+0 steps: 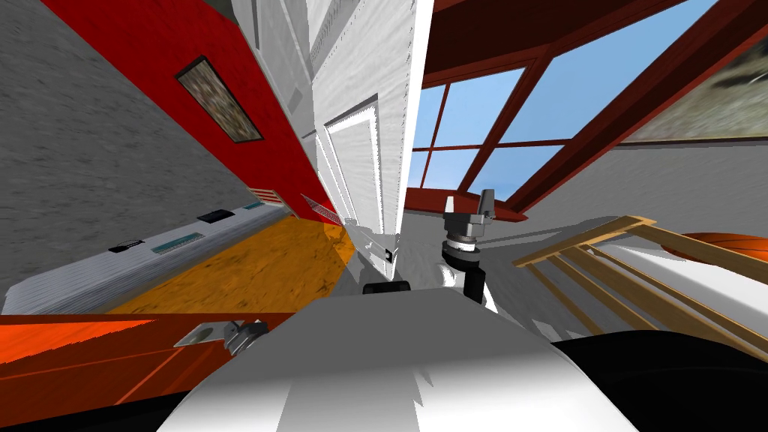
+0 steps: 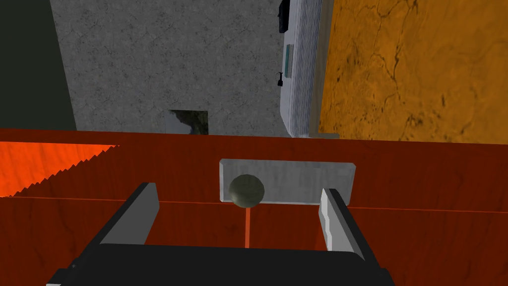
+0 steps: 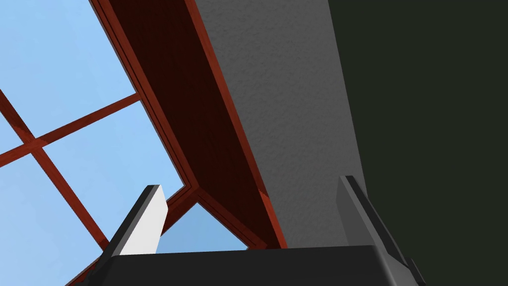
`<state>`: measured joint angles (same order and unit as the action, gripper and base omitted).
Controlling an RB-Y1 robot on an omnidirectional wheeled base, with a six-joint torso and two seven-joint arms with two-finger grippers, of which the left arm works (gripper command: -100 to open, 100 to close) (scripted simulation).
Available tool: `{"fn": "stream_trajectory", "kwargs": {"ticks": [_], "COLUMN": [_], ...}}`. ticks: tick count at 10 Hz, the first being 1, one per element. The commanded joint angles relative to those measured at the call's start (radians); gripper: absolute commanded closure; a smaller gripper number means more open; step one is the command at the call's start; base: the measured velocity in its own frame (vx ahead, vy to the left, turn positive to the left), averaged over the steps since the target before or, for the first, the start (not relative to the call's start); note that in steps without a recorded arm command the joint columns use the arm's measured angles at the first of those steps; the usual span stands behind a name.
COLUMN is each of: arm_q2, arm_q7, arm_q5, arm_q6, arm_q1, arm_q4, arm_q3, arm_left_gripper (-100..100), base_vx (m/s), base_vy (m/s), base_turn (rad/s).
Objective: Pull the door open
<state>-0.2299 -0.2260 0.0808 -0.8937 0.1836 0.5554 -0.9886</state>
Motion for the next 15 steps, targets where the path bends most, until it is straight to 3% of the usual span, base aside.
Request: {"fn": "stream_trajectory", "kwargs": {"ticks": [1,15], "arm_q2": [-0.003,-0.007], "arm_q7": [-0.004,-0.009], "arm_q5": [-0.001,-0.002], "arm_q6": [-0.002,-0.005], "arm_q1": [0.002,0.004], "arm_q4": [-0.004,-0.007], "arm_q3": [0.002,0.004], "arm_left_gripper": [-100,-100], "base_vx": [0.007,0.006], "base_vy": [0.014,0.009], "base_turn": [-0.03,-0.002]}}
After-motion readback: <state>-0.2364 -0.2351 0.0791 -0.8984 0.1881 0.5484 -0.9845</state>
